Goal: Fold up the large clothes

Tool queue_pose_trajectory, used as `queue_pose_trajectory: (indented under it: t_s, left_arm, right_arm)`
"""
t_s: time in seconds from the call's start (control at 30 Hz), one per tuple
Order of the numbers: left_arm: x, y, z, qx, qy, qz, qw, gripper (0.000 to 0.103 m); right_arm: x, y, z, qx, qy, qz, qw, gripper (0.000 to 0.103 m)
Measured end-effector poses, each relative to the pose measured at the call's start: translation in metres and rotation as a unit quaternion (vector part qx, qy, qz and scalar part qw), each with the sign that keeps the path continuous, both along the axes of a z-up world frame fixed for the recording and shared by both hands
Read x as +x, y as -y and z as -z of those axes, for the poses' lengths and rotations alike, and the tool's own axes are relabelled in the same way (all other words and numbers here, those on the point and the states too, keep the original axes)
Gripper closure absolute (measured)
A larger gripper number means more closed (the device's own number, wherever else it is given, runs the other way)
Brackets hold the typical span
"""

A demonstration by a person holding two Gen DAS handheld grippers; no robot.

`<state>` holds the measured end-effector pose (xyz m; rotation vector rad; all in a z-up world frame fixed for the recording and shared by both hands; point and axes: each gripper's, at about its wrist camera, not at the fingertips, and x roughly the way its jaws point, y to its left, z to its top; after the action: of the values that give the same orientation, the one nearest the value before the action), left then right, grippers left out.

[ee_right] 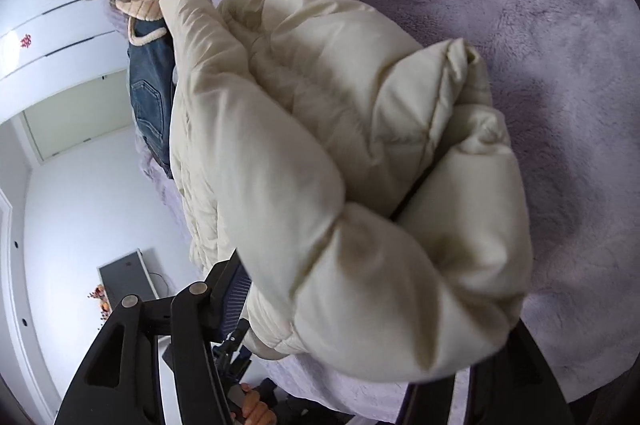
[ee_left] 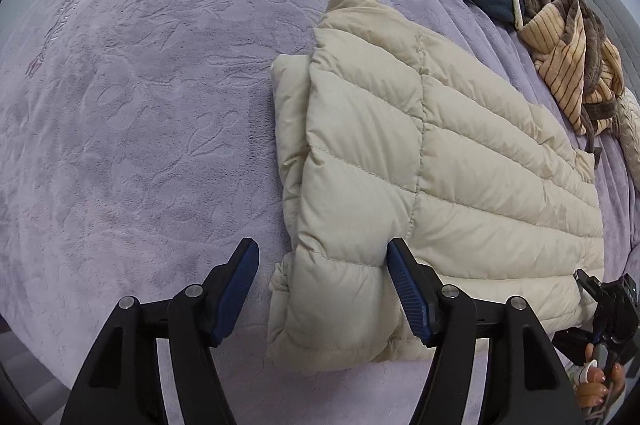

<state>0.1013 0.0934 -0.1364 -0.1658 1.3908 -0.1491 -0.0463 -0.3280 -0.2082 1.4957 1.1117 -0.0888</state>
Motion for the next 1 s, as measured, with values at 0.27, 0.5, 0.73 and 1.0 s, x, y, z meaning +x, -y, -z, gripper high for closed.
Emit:
queue_pose_trajectory:
  t_s: [0.27,0.5,0.73,1.0]
  left_arm:
    - [0.011,-0.016,-0.01,0.004,0.031,0.002,0.9995,0.0]
    - [0.046,-0.032,-0.001,-0.067,0.011,-0.02,0.9975,0.0]
    - [0.07,-0.036,0.026,-0.16,-0.036,0.01,0.9864,0.0]
    - [0.084,-0.014,0.062,-0.195,-0.089,0.038,0.9761,0.0]
  right_arm:
    - [0.012,-0.018,-0.029,-0.064,-0.022,-0.085,0.994,0.033]
    - [0.02,-0.046,-0.048,-0.104,-0.025,-0.16,0.981,0.022]
    - [0.048,-0.084,-0.067,-0.108,0.01,-0.264,0.959,0.02]
    - [0.079,-0.128,-0.109,-0.187,0.072,-0.358,0.912,0.02]
